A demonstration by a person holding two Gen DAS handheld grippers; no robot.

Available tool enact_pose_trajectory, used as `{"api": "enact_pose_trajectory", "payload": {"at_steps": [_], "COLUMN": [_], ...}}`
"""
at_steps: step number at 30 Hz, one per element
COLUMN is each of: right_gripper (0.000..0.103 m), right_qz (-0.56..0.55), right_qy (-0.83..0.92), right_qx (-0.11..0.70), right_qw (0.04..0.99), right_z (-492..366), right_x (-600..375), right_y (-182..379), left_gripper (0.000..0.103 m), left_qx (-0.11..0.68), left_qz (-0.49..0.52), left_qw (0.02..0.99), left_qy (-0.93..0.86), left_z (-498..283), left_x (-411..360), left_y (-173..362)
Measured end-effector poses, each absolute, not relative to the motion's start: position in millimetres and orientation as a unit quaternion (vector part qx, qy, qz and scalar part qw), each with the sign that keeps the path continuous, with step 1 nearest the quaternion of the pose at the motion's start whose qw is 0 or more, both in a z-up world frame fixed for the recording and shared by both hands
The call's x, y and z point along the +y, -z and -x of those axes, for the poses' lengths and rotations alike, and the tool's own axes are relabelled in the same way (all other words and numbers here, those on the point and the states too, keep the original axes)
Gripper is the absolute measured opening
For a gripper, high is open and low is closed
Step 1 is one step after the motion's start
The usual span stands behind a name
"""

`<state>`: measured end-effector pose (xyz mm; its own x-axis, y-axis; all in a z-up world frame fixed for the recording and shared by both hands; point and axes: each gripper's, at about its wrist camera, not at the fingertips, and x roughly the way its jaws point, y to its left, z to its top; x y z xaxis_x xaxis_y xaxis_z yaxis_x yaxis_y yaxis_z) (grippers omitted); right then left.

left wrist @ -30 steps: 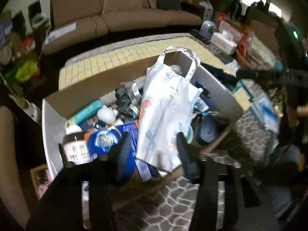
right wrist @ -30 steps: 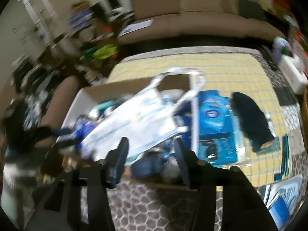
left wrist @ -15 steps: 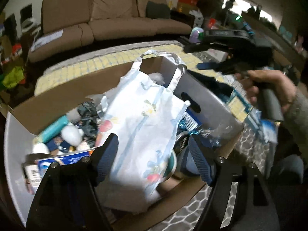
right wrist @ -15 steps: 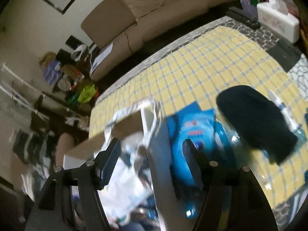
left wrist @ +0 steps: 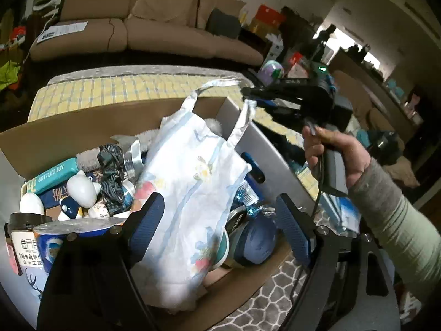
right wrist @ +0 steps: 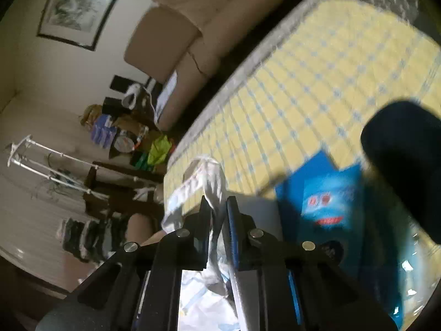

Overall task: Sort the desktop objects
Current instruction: 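Grasp the bag handle with the right gripper and lift it from the box, then lower the held bag back into the box and open the right gripper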

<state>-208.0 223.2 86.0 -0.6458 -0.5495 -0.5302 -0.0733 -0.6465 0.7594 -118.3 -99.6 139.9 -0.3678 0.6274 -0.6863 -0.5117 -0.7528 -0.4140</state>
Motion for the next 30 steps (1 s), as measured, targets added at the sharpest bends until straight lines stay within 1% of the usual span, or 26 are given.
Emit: {"api": "enact_pose_trajectory", "payload": {"at_steps": [4,6,7,10,14,17,22,24,25,26,30], "right_gripper": [0.012,0.012,0.012,0.012,0.012,0.012,0.012,0.012,0.012,0.012,0.012], "right_qz": [-0.352,-0.340,-0.339,-0.329,-0.323,-0.330,-0.312,-0.303,-0.299,-0.297,-0.287], "right_qy": [0.833,0.844,0.853,0.891,0.902,0.913,0.913,0.914,0.914,0.913,0.910], "right_qx": [-0.392,-0.380,-0.364,-0.282,-0.250,-0.197,-0.185,-0.171,-0.165,-0.159,-0.140], "right_qw": [0.168,0.165,0.160,0.137,0.142,0.135,0.186,0.208,0.219,0.232,0.264], "right_z": [193,181,176,153,139,133,122,120,120,119,118], "right_x": [229,231,230,221,212,196,154,133,122,109,64], "right_y": [-125,-151,-162,-202,-230,-246,-282,-302,-312,-323,-360], "left_gripper": [0.081,0.082,0.082,0.082,0.082,0.082,0.082,0.086,0.092,0.093,0.093], "left_qx": [-0.076,-0.079,-0.080,-0.076,-0.047,-0.035,-0.101,-0.145,-0.161,-0.175,-0.212], "left_qz": [0.441,0.440,0.441,0.444,0.452,0.450,0.409,0.385,0.376,0.368,0.341], "left_qw": [0.343,0.338,0.335,0.325,0.307,0.297,0.317,0.324,0.325,0.323,0.300], "left_qy": [-0.826,-0.828,-0.829,-0.832,-0.837,-0.842,-0.850,-0.852,-0.853,-0.854,-0.865], "left_z": [117,117,117,117,120,119,115,114,114,114,112], "left_x": [-105,-107,-108,-107,-97,-93,-118,-140,-151,-161,-202], "left_y": [-143,-143,-142,-138,-130,-128,-154,-168,-172,-176,-187]}}
